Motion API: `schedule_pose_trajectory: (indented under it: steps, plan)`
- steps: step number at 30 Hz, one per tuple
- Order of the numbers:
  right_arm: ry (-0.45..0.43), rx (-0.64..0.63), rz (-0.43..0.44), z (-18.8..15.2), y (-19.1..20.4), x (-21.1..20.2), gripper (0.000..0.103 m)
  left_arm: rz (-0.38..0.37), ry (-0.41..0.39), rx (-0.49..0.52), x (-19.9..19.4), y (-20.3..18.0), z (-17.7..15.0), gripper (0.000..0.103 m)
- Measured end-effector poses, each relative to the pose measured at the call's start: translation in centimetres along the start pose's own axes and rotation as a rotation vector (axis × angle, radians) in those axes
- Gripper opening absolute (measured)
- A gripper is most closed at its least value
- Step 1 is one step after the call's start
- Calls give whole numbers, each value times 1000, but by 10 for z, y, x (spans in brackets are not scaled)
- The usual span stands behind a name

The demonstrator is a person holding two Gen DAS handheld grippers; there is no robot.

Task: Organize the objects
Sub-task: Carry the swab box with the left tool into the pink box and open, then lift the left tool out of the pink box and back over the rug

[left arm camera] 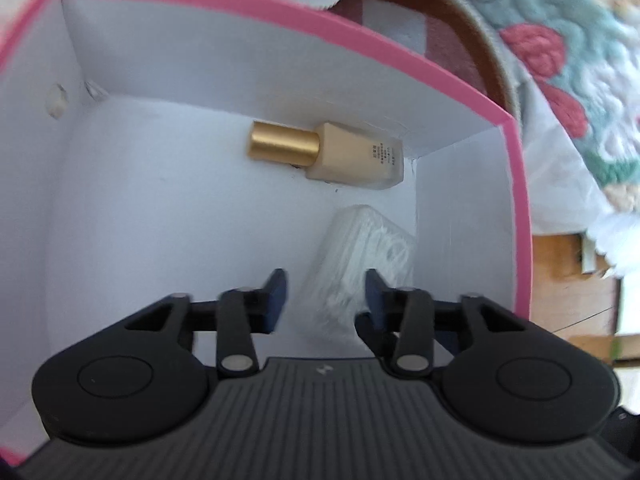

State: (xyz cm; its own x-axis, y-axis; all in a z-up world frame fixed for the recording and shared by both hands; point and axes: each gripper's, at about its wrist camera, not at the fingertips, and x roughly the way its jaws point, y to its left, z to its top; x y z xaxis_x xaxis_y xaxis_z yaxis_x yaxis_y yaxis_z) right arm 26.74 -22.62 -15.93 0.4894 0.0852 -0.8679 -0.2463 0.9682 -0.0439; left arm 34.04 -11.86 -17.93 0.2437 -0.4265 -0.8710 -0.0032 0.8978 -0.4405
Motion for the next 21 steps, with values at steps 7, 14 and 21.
schedule_pose_trajectory:
  steps: [7,14,21]
  plan:
    - [-41,59,111,-15,-10,-51,37,109,2,124,-55,-8,-24,55]
    - [-51,37,152,-12,6,-101,43,189,9,174,-123,-1,-53,57]
    - [-57,-12,149,-10,20,-160,43,234,-54,250,-198,-13,-86,62]
